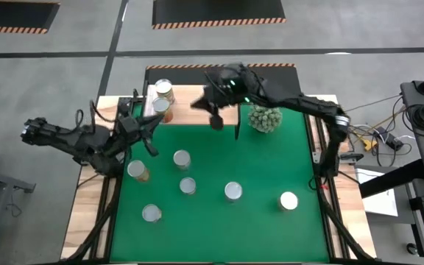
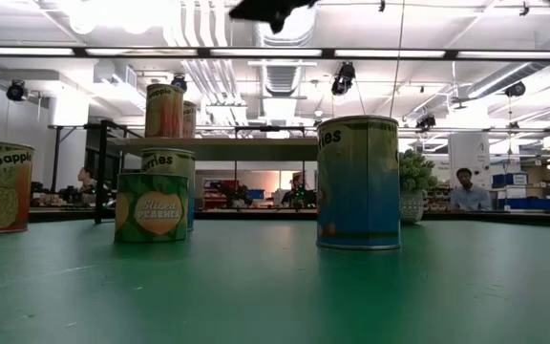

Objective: Pick and place cans onto a shelf
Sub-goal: Put the canned peaches on the shelf

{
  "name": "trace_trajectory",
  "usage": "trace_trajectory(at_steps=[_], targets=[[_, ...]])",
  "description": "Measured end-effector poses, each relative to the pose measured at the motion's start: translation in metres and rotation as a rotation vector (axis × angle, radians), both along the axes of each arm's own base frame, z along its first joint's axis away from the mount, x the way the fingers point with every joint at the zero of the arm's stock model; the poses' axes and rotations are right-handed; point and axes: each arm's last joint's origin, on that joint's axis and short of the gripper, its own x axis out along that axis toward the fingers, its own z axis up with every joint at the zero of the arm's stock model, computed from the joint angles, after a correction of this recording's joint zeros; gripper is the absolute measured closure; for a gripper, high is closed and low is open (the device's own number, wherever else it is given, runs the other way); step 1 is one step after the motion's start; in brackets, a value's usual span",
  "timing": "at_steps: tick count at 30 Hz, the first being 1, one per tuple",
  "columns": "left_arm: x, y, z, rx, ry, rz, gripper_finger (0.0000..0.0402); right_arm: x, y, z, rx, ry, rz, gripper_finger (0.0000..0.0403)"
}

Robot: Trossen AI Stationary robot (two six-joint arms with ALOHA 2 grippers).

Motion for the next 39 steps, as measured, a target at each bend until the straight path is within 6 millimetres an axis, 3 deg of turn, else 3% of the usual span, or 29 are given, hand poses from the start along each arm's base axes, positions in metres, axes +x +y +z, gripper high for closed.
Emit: trace_trajectory(at_steps=[6,11,15,19,26,31,39], targets=[[0.022,0.026,0.026,-0.093,0.239,0.041,0.0402,-0.041,0.054,-0.024,0.014,0.009,0.1,0.0394],[0.043,0.066,0.026,-0.286,0.449,0.112,0.0402,-0.074,0.088,-0.049,0.025,0.03,0.169,0.0394],[0.051,0.099,0.026,-0.388,0.544,0.164,0.0402,-0.093,0.103,-0.066,0.042,-0.04,0.203,0.0394],[0.049,0.131,0.02,-0.516,0.613,0.161,0.0402,-0.111,0.108,-0.076,0.071,-0.096,0.208,0.0394],[0.031,0.181,0.005,-0.64,0.662,0.319,0.0402,-0.136,0.109,-0.095,0.101,-0.079,0.199,0.0394],[0.029,0.198,-0.002,-0.687,0.662,0.327,0.0402,-0.145,0.11,-0.101,0.111,-0.086,0.196,0.0394],[0.045,0.215,-0.005,-0.604,0.608,0.311,0.0402,-0.147,0.11,-0.1,0.111,-0.091,0.196,0.0394]])
